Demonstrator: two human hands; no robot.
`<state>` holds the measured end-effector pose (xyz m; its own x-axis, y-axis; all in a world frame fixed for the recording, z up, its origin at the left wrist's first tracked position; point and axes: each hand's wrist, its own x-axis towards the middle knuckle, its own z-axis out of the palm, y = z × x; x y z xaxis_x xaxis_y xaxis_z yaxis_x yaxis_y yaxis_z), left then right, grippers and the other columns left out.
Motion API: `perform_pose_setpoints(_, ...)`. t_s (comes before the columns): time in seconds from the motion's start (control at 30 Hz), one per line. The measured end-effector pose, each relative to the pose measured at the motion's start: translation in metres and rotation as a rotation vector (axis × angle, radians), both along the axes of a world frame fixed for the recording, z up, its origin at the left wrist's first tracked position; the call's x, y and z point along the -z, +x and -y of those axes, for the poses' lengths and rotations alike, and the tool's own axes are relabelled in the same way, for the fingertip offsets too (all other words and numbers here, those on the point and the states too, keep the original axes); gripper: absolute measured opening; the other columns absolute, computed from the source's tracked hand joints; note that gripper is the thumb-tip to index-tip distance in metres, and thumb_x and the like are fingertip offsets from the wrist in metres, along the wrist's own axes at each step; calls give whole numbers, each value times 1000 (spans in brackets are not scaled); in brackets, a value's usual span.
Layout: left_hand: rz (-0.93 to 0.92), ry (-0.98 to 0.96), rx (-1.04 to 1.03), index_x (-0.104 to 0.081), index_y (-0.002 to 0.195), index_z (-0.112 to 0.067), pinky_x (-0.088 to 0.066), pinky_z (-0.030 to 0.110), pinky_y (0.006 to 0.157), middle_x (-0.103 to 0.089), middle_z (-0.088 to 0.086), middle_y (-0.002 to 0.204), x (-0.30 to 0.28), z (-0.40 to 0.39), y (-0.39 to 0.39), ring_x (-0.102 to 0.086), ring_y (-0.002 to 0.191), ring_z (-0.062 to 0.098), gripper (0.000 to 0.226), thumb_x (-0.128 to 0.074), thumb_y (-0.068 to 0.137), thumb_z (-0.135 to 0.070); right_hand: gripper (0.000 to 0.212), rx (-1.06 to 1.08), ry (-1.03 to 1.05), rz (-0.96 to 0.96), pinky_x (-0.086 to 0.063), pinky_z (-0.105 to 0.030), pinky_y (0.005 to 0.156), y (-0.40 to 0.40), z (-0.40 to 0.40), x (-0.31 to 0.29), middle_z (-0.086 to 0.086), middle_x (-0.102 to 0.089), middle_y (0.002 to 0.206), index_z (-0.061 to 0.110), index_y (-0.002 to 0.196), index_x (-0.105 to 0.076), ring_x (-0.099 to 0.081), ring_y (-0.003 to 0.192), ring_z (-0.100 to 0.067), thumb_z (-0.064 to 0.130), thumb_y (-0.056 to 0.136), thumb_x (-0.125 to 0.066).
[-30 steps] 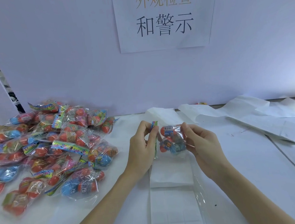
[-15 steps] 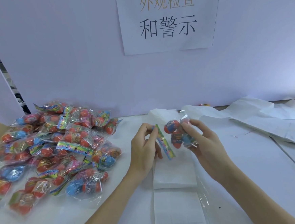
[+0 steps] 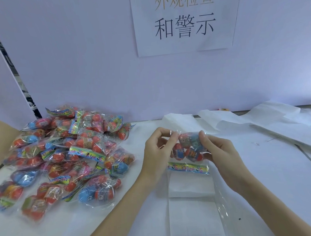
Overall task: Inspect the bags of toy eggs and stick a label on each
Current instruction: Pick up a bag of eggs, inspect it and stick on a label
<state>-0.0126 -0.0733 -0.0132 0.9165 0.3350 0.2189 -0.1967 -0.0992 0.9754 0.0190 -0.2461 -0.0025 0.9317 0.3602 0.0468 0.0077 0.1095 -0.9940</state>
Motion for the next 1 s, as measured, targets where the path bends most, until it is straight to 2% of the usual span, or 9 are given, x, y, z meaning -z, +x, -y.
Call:
perform_pose_setpoints(0.1, -29, -237, 74, -61, 76, -19, -49, 22, 65, -65, 2, 81, -3, 2, 2, -60, 74, 14, 25, -66, 100, -16, 41, -11, 47, -15, -58, -23, 74, 0, 0, 0, -5, -80, 112, 19, 118, -78, -77, 97, -24, 43, 103, -48)
perform_pose_setpoints(0.2, -20, -395, 125, -63, 75, -20, -52, 21, 60, -68, 1, 81, -3, 3, 3, -64, 70, 12, 26, -66, 100, -13, 39, -11, 71, -14, -57, -21, 71, 0, -1, -1, -3, -78, 118, 19, 117, -79, -77, 96, -21, 39, 106, -47)
perform_pose_setpoints(0.33, -23, -339, 114, -66, 85, -16, -56, 25, 66, -71, 7, 88, 5, 2, 5, -68, 78, 18, 16, -67, 101, -19, 39, -10, 68, -21, -59, -23, 74, 0, 1, 0, -6, -79, 113, 19, 118, -78, -77, 98, -23, 42, 104, -50)
perform_pose_setpoints(0.43, -14, -423, 91, -68, 87, -14, -56, 28, 69, -69, 11, 94, 10, 4, 7, -68, 83, 21, 15, -65, 102, -18, 33, -13, 35, -8, -60, -34, 88, 2, 2, 1, -9, -80, 110, 17, 119, -77, -77, 101, -26, 38, 105, -55)
perform_pose_setpoints(0.5, -12, -460, 84, -66, 89, -14, -56, 26, 67, -68, 10, 95, 11, 3, 9, -68, 82, 19, 15, -62, 103, -15, 26, 12, -8, 1, -56, -42, 95, 2, 2, 3, -7, -80, 105, 16, 120, -71, -77, 98, -28, 33, 103, -61)
perform_pose_setpoints(0.6, -11, -475, 76, -66, 103, -13, -52, 23, 61, -65, 9, 90, 7, 0, 9, -64, 75, 17, 9, -58, 103, -12, 20, 31, -19, -5, -52, -45, 94, 3, 1, 5, -7, -81, 99, 18, 116, -68, -77, 91, -26, 29, 100, -66)
perform_pose_setpoints(0.7, 2, -265, 66, -69, 113, -12, -50, 22, 62, -67, 7, 95, 5, -2, 7, -62, 77, 15, 18, -62, 101, -24, 17, 15, -19, 7, -53, -46, 91, 2, 1, 4, -11, -80, 98, 23, 114, -70, -76, 90, -26, 30, 99, -68)
perform_pose_setpoints(0.8, 1, -122, 61, -73, 104, -8, -49, 24, 63, -70, 3, 89, 4, -4, 5, -58, 73, 16, 15, -66, 102, -21, 21, 24, -20, 19, -54, -53, 96, 1, 2, 3, -14, -79, 99, 23, 116, -74, -76, 95, -32, 33, 99, -68)
perform_pose_setpoints(1.0, -28, -368, 76, -73, 101, 0, -51, 35, 76, -72, 14, 94, 0, -1, 5, -59, 84, 29, 16, -69, 96, -14, 26, 91, -20, 10, -57, -49, 89, 1, 2, 3, -8, -81, 101, 19, 117, -79, -76, 91, -25, 29, 106, -58)
